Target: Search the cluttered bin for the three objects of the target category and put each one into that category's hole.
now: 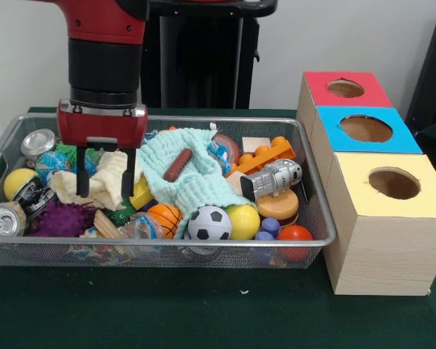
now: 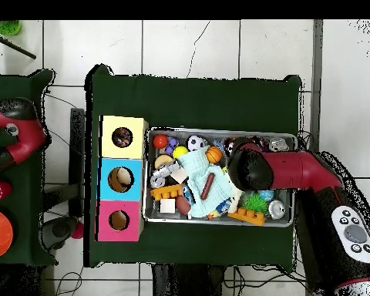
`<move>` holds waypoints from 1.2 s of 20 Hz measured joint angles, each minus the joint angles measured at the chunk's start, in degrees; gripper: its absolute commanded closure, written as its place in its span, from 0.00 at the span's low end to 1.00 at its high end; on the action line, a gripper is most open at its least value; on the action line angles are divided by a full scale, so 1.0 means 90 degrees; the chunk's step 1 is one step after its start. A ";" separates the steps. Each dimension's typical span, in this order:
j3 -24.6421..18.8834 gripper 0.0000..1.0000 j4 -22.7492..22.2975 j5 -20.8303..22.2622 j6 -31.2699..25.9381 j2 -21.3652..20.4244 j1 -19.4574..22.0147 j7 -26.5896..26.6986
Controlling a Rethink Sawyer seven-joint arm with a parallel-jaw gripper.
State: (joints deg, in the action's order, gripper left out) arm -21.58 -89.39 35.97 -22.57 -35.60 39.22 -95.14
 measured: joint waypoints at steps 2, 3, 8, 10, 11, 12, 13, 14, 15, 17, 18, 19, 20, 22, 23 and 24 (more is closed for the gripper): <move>-0.0071 0.00 0.0000 0.0004 0.0000 -0.0023 0.0077 0.0000; -0.0102 0.00 0.0000 0.0007 0.0000 -0.0030 0.0110 0.0000; -0.0253 0.00 0.0000 0.0014 0.0000 -0.0041 0.0268 0.0000; -0.0281 0.00 0.0000 0.0014 0.0000 -0.0041 0.0314 0.0000; -0.0285 0.00 0.0000 0.0014 0.0000 -0.0041 0.0322 0.0000; -0.0291 0.00 0.0000 0.0014 0.0000 -0.0041 0.0342 0.0000; -0.0294 0.00 0.0002 0.0014 0.0000 -0.0038 0.0357 0.0000; -0.0297 0.00 0.0005 0.0014 0.0000 -0.0036 0.0373 0.0000; -0.0297 0.00 0.0008 0.0015 0.0000 -0.0033 0.0383 0.0000; -0.0298 0.00 0.0015 0.0016 -0.0001 -0.0027 0.0402 0.0000; -0.0301 0.00 0.0023 0.0014 0.0000 -0.0020 0.0418 0.0000; -0.0303 0.00 0.0037 0.0027 0.0000 -0.0009 0.0434 0.0000; -0.0303 0.00 0.0046 0.0046 0.0000 -0.0003 0.0438 0.0000; -0.0307 0.00 0.0074 0.0135 0.0000 0.0004 0.0442 0.0000; -0.0309 0.00 0.0088 0.0180 0.0000 0.0008 0.0444 0.0000; -0.0311 1.00 0.0101 0.0225 0.0000 0.0011 0.0446 0.0000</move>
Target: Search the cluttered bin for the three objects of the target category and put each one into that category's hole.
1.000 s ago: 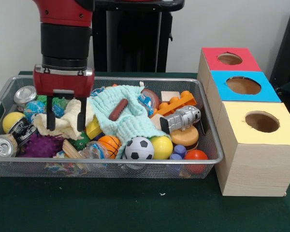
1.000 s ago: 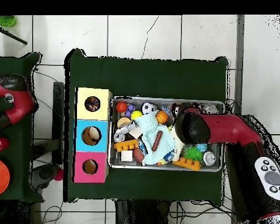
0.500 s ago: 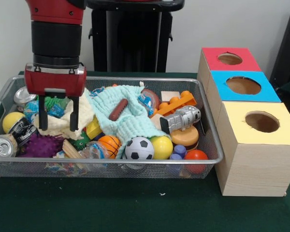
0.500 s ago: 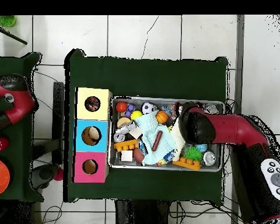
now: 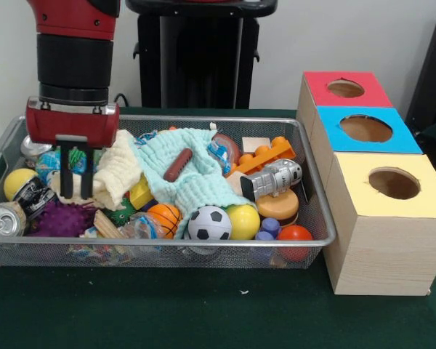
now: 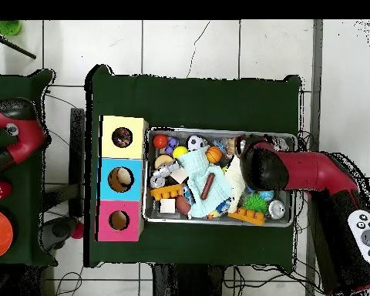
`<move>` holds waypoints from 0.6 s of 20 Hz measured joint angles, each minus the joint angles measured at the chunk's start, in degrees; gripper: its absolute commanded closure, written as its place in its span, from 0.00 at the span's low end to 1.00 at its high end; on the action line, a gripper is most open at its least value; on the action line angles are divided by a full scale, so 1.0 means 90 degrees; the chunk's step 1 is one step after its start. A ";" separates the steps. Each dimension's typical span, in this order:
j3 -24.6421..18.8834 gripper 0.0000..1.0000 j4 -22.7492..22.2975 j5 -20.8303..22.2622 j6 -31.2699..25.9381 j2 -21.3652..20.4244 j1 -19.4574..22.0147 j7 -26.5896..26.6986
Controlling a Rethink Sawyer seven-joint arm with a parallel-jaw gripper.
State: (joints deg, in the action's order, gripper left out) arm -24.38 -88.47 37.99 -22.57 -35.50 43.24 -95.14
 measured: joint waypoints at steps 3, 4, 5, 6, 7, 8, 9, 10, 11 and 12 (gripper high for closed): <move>-0.0033 1.00 0.0027 0.0094 0.0000 0.0017 0.0022 0.0000; -0.0040 1.00 0.0038 0.0116 0.0000 0.0028 0.0025 0.0000; -0.0046 1.00 0.0052 0.0138 0.0000 0.0045 0.0025 0.0000; -0.0052 1.00 0.0065 0.0159 0.0000 0.0061 0.0026 0.0000; -0.0059 1.00 0.0086 0.0187 0.0000 0.0089 0.0025 0.0000; -0.0061 1.00 0.0100 0.0201 0.0000 0.0111 0.0025 0.0000; -0.0064 1.00 0.0114 0.0215 0.0000 0.0132 0.0025 0.0000; -0.0066 1.00 0.0128 0.0228 0.0000 0.0154 0.0025 0.0000; -0.0066 1.00 0.0146 0.0247 0.0000 0.0181 0.0025 0.0000; -0.0067 1.00 0.0157 0.0255 0.0000 0.0198 0.0026 0.0000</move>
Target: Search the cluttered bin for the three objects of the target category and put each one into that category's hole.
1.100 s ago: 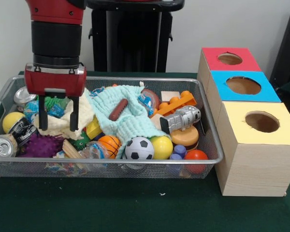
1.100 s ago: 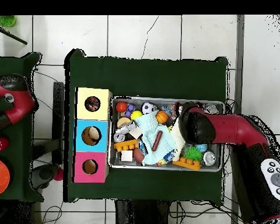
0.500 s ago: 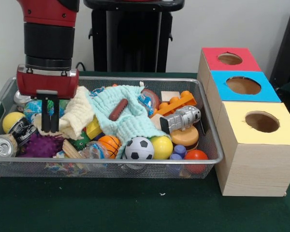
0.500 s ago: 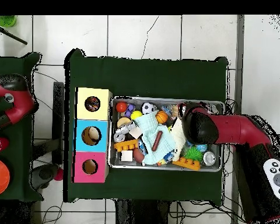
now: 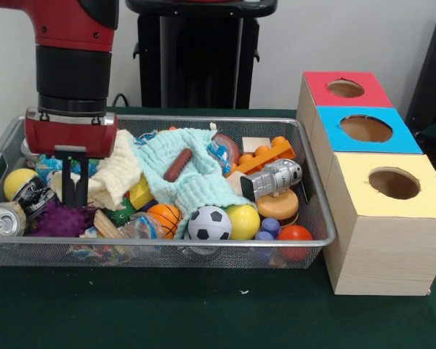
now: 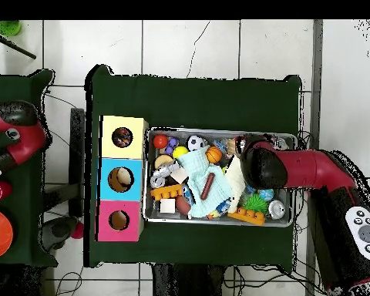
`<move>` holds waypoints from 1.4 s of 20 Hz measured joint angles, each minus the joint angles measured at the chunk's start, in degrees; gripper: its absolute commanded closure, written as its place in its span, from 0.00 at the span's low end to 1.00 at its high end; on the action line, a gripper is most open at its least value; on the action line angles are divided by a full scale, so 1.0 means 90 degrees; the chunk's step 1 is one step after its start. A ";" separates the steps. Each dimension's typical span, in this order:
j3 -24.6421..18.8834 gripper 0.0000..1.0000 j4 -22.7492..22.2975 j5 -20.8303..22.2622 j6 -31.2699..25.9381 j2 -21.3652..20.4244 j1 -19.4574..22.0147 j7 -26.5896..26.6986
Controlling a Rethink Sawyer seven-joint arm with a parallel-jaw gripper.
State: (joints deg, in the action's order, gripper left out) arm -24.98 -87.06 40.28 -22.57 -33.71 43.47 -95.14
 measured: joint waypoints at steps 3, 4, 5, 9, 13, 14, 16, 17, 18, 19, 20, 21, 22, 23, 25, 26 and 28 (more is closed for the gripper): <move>0.0000 1.00 0.0061 0.0030 0.0000 0.0119 -0.0006 0.0000; 0.0000 1.00 0.0070 0.0030 0.0000 0.0168 -0.0011 0.0000; -0.0001 1.00 0.0071 0.0030 0.0000 0.0204 -0.0016 0.0000; -0.0001 1.00 0.0072 0.0038 0.0000 0.0318 -0.0056 0.0000; -0.0001 1.00 0.0072 0.0138 0.0001 0.0402 -0.0124 0.0000; -0.0001 1.00 0.0072 0.0176 0.0001 0.0413 -0.0139 0.0000; -0.0002 1.00 0.0072 0.0252 0.0001 0.0430 -0.0162 0.0000; -0.0002 1.00 0.0072 0.0279 0.0001 0.0431 -0.0163 0.0000; -0.0002 1.00 0.0073 0.0305 0.0001 0.0432 -0.0164 0.0000; -0.0001 1.00 0.0072 0.0334 0.0001 0.0432 -0.0163 0.0000; -0.0001 1.00 0.0072 0.0363 0.0001 0.0432 -0.0161 0.0000; -0.0001 1.00 0.0073 0.0385 0.0001 0.0432 -0.0160 0.0000; -0.0001 1.00 0.0073 0.0398 0.0001 0.0432 -0.0158 0.0000; 0.0000 1.00 0.0073 0.0414 0.0001 0.0432 -0.0155 0.0000; -0.0002 1.00 0.0072 0.0416 0.0001 0.0431 -0.0145 0.0000; -0.0003 1.00 0.0072 0.0418 0.0001 0.0430 -0.0139 0.0000; -0.0014 1.00 0.0071 0.0421 0.0001 0.0417 -0.0117 0.0000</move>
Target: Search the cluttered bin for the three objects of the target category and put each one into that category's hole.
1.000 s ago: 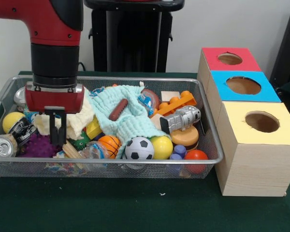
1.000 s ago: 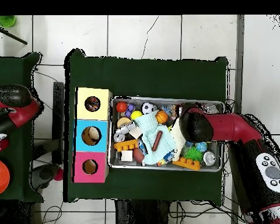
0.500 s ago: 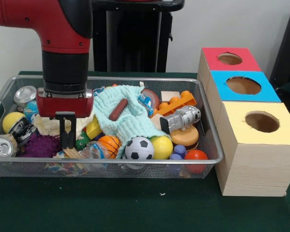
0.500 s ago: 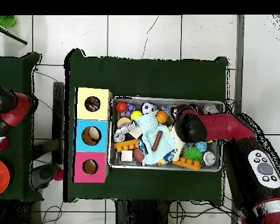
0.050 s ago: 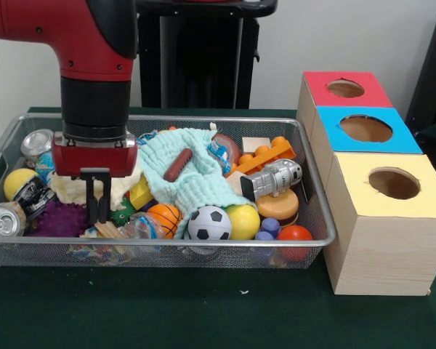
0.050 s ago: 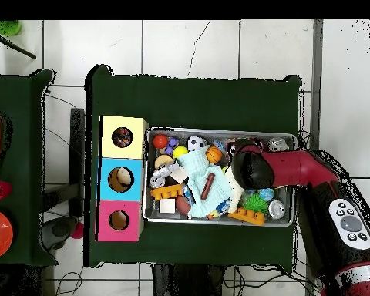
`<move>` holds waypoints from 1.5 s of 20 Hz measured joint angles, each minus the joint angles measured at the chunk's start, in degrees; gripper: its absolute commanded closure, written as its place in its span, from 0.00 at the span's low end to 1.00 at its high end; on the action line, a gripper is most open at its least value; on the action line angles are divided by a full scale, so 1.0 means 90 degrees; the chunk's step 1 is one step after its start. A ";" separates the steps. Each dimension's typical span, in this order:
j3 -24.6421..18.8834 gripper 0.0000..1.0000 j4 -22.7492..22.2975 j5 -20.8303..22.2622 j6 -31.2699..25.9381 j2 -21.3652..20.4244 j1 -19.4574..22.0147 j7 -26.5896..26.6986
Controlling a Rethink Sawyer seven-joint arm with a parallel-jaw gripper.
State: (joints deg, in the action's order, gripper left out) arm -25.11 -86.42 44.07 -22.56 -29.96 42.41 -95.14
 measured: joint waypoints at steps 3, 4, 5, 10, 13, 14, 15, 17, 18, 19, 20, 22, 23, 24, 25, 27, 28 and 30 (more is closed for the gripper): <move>-0.0021 1.00 0.0001 0.0009 0.0000 -0.0040 0.0047 0.0000; -0.0025 1.00 0.0001 0.0011 0.0000 -0.0052 0.0061 0.0000; -0.0025 1.00 0.0001 0.0012 0.0000 -0.0057 0.0069 0.0000; -0.0025 1.00 0.0000 0.0018 0.0000 -0.0065 0.0102 0.0000; -0.0025 1.00 0.0000 0.0018 0.0000 -0.0063 0.0100 0.0000; -0.0025 1.00 0.0000 0.0018 0.0000 -0.0062 0.0100 0.0000; -0.0025 1.00 0.0000 0.0018 0.0000 -0.0061 0.0100 0.0000; -0.0026 1.00 0.0001 0.0018 0.0000 -0.0045 0.0100 0.0000; -0.0025 1.00 0.0001 0.0018 0.0000 -0.0034 0.0100 0.0000; -0.0025 1.00 0.0000 0.0018 0.0000 -0.0020 0.0100 0.0000; -0.0025 1.00 0.0000 0.0018 0.0000 -0.0006 0.0100 0.0000; -0.0025 1.00 0.0001 0.0018 0.0000 0.0030 0.0100 0.0000; -0.0025 1.00 0.0001 0.0019 0.0000 0.0053 0.0099 0.0000; -0.0026 1.00 0.0001 0.0025 0.0000 0.0074 0.0098 0.0000; -0.0026 1.00 0.0001 0.0039 0.0000 0.0091 0.0097 0.0000; -0.0025 1.00 0.0001 0.0097 0.0000 0.0150 0.0095 0.0000; -0.0025 1.00 0.0001 0.0126 0.0000 0.0176 0.0095 0.0000; -0.0025 1.00 0.0002 0.0174 0.0001 0.0212 0.0095 0.0000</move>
State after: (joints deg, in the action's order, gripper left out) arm -25.34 -86.40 45.64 -22.55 -28.05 43.26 -95.14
